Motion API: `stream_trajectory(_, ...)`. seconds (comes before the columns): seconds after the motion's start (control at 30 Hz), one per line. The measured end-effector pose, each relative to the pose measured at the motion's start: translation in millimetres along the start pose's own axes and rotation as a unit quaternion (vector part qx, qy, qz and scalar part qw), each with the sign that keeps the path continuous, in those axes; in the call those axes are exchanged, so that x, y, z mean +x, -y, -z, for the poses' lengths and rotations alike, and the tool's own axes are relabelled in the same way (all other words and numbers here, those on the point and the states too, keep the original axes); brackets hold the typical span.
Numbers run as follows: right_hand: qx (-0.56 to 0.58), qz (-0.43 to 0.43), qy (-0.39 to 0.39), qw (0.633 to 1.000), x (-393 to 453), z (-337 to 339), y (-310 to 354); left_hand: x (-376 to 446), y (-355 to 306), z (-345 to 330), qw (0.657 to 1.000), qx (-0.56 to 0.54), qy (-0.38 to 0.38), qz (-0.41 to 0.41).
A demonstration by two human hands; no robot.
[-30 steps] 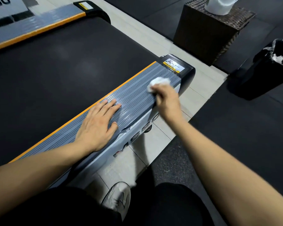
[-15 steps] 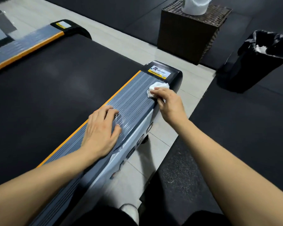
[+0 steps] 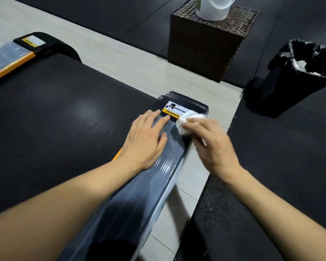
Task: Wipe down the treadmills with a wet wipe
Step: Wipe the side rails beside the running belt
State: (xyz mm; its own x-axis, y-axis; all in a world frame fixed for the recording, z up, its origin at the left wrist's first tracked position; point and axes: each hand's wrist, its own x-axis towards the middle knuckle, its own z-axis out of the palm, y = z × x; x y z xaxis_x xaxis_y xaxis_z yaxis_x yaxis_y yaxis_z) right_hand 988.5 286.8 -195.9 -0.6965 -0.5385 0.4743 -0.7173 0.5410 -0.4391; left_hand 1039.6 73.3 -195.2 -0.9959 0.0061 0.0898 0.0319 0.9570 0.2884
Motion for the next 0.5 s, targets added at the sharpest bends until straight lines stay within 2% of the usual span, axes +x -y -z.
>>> stream_trajectory(0.1, -0.001, -0.064, -0.012, 0.998, 49.8, -3.0, -23.8, -0.7, -0.8, -1.0, 1.000, -0.013, 0.004, 0.011)
stream_trajectory(0.3, 0.002, -0.125, 0.145, 0.981, 103.7, -33.9, -50.2, 1.4, -2.7, 1.1, 0.999, -0.035, -0.004, 0.016)
stream_trajectory(0.43, 0.068, 0.030, 0.221, 0.972, 96.8, -30.9, -20.8, 0.1, -2.1, 2.3, 0.999, -0.047, -0.019, 0.010)
stream_trajectory(0.5, 0.060, 0.058, 0.257, 0.963, 108.3, -30.4, -28.9, 0.2, -1.4, 2.2, 0.998, -0.057, -0.022, 0.013)
